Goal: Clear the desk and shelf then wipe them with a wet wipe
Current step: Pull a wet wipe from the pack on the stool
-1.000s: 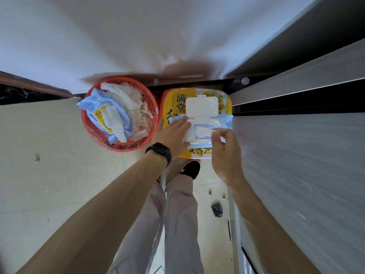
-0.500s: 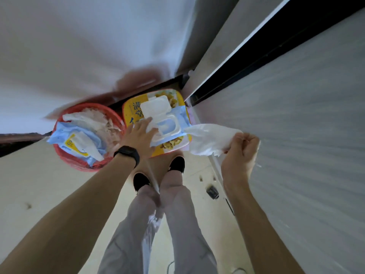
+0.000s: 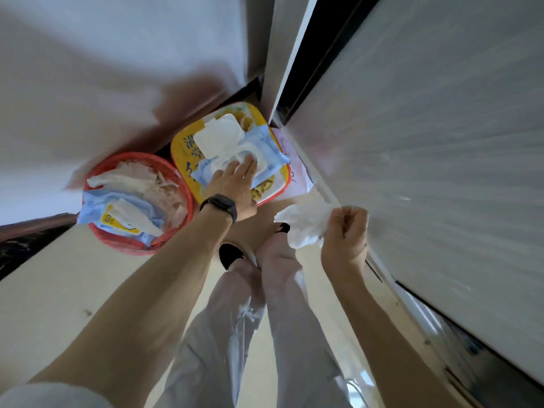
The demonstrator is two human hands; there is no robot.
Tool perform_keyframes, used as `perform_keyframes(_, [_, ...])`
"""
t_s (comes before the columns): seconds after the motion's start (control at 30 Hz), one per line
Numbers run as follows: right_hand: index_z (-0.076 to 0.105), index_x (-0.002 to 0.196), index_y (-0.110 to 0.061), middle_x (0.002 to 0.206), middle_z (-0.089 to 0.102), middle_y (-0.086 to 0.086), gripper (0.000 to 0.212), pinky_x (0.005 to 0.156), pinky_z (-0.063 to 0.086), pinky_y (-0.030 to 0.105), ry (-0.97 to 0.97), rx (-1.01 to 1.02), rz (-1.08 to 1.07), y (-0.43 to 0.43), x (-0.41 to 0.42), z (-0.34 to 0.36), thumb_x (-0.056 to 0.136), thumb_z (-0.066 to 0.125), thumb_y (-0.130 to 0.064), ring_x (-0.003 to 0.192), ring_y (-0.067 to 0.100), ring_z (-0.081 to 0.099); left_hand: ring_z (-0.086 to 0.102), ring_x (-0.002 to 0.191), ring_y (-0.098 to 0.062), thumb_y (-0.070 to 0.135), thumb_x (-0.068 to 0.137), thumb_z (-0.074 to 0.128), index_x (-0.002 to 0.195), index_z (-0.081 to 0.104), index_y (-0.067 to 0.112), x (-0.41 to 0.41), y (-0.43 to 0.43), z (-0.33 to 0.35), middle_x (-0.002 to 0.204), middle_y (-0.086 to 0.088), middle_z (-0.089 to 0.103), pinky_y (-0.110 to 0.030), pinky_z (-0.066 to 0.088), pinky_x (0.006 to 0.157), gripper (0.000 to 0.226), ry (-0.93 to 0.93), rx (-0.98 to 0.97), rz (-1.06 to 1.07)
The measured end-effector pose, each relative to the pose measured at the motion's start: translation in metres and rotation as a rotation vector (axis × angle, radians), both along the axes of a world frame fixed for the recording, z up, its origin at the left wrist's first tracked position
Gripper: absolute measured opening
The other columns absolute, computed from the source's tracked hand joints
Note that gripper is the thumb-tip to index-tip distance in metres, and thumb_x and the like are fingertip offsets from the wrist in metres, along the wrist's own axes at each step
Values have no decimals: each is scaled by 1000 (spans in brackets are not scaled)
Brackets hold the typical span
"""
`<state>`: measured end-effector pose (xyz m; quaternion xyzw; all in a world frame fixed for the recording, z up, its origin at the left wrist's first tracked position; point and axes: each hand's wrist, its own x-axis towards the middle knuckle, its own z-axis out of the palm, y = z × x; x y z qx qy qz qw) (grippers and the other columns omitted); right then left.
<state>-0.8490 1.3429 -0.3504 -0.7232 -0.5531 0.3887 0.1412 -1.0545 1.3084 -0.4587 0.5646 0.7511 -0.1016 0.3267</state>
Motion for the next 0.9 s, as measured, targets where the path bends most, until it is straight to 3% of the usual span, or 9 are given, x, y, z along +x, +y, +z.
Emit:
perform_keyframes(0.13, [44, 85, -30, 85, 67, 9, 10, 59, 38, 15, 11, -22, -10, -5, -1, -4, 95, 47, -31, 75, 24, 61, 46, 120, -36, 30, 84, 62, 128, 53, 14, -33, 12, 12, 135, -11, 52, -45, 43, 90, 48, -63, 207, 300])
perform_keyframes(0.23, [45, 90, -25, 81, 67, 5, 9, 59, 39, 18, 31, -16, 11, 0, -6, -2, 98, 48, -27, 73, 21, 62, 42, 129, -36, 35, 82, 63, 140, 44, 13, -67, 15, 12, 144, -14, 44, -42, 37, 104, 64, -20, 260, 815])
perform_keyframes(0.37, [46, 94, -20, 82, 67, 5, 12, 67, 45, 35, 46, -22, 38, 9, -9, -5, 96, 46, -32, 75, 25, 62, 48, 120, -19, 34, 90, 61, 144, 39, 5, -76, 30, 14, 134, -5, 50, -9, 43, 80, 66, -485, 233, 1358])
perform_keyframes(0.43, [46, 95, -20, 84, 67, 6, 13, 71, 47, 38, 40, -27, 62, 12, -8, -4, 95, 45, -33, 77, 26, 62, 54, 108, -17, 38, 89, 59, 130, 55, 11, -69, 22, 24, 120, -4, 62, -15, 36, 76, 49, -326, 396, 1234])
perform_keyframes(0.53, [48, 96, -18, 86, 67, 6, 9, 76, 49, 42, 26, -27, 87, 16, -9, 0, 99, 48, -27, 78, 27, 62, 53, 113, -20, 38, 95, 54, 127, 61, 17, -38, -8, 25, 118, -1, 61, -26, 39, 88, 39, -153, 565, 586])
perform_keyframes(0.63, [47, 95, -23, 87, 67, 2, 9, 78, 50, 45, 15, -24, 101, 16, -10, 0, 97, 47, -32, 79, 25, 64, 17, 149, -23, 52, 94, 42, 155, 21, 25, -2, -35, 5, 164, 1, 14, -53, 28, 113, 70, -42, 129, 60])
perform_keyframes(0.73, [47, 94, -26, 85, 66, -2, 8, 74, 49, 41, 13, -11, 119, 15, -11, 4, 96, 48, -33, 75, 23, 63, -14, 150, -18, 55, 92, 43, 156, -7, 25, 18, -27, -5, 162, 9, -21, -60, 11, 117, 87, 34, -170, 76])
perform_keyframes(0.83, [51, 95, -19, 80, 63, -8, 6, 70, 40, 32, 2, -21, 168, 17, -12, 24, 99, 52, -23, 71, 12, 57, 25, 145, -29, 52, 89, 48, 151, 30, 20, 14, 12, 31, 160, -5, 22, -53, 27, 113, 73, -54, -283, 99])
perform_keyframes(0.9, [53, 96, -17, 80, 61, -9, 6, 70, 40, 30, 2, -27, 206, 18, -13, 49, 99, 54, -22, 70, 12, 55, 50, 122, -31, 42, 80, 55, 147, 38, 27, 8, 22, 65, 131, -7, 54, -45, 46, 98, 71, -213, -260, 154])
